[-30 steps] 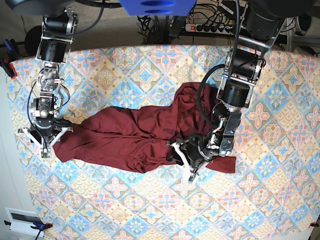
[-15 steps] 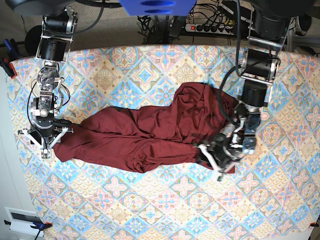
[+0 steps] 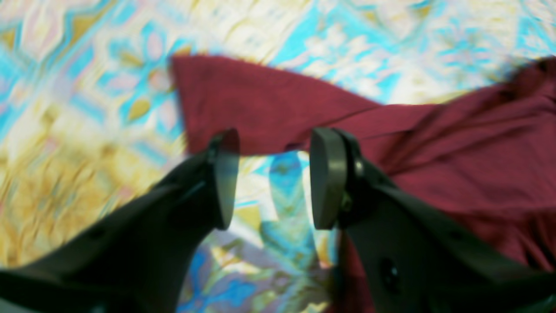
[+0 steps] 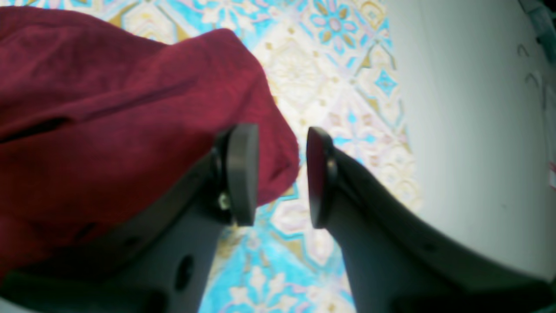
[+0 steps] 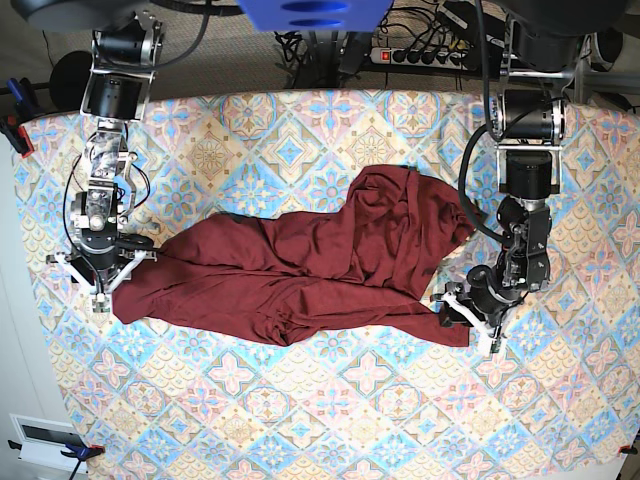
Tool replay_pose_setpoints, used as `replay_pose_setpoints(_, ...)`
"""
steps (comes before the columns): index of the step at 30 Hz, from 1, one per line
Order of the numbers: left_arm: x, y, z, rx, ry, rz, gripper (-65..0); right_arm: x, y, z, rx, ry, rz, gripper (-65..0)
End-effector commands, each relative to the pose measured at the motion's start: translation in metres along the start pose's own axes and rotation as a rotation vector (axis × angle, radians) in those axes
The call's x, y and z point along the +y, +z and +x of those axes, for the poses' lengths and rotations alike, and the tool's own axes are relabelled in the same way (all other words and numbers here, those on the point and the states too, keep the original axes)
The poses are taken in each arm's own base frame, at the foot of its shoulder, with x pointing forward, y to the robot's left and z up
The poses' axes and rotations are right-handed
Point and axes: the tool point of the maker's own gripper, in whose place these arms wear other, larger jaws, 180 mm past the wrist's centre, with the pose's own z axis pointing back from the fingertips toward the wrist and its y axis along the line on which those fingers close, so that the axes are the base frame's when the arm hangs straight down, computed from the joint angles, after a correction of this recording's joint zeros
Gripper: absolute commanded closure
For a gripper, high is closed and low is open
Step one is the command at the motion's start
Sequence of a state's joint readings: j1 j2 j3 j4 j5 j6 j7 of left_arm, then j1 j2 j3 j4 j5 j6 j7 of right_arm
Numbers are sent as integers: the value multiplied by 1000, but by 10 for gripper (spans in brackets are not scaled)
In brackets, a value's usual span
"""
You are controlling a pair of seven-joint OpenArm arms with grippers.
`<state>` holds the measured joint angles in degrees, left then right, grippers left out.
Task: Layout the t-shirt on the table in an organized manner, then fold the t-shirt properly
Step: 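Grasp the shirt's sleeve with the left gripper and pull it outward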
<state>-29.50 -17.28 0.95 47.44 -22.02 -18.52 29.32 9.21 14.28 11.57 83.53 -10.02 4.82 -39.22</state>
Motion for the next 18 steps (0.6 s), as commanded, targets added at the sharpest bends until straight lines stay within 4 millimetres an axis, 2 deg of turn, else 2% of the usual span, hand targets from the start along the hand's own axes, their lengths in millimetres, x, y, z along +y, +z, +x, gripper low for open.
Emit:
replay_pose_setpoints(1, -6, 0, 24, -64, 10, -11, -266, -13, 2, 22, -61, -3, -29, -180)
replay_pose_setpoints(4, -7, -7, 9, -29, 49, 2, -266, -13, 2, 22, -63, -3, -30, -180)
replay_pose_setpoints(7, -32, -18, 0, -10, 59, -35, -266, -13, 6, 29, -82, -7, -32, -180)
replay_pose_setpoints(9, -41, -22, 4, -24, 32, -39, -266, -14, 9, 34, -94, -5, -33, -180)
replay_pose_setpoints(11, -60, -28, 4, -37, -11, -50, -264, -13, 11, 31, -95, -3, -33, -180)
replay_pose_setpoints(15, -86, -37, 2, -50, -186, -30, -257, -13, 17, 32, -108, 4, -35, -180)
replay_pose_setpoints(18, -99, -42, 9, -66, -295, -17, -183, -14, 19, 35, -117, 4, -37, -180)
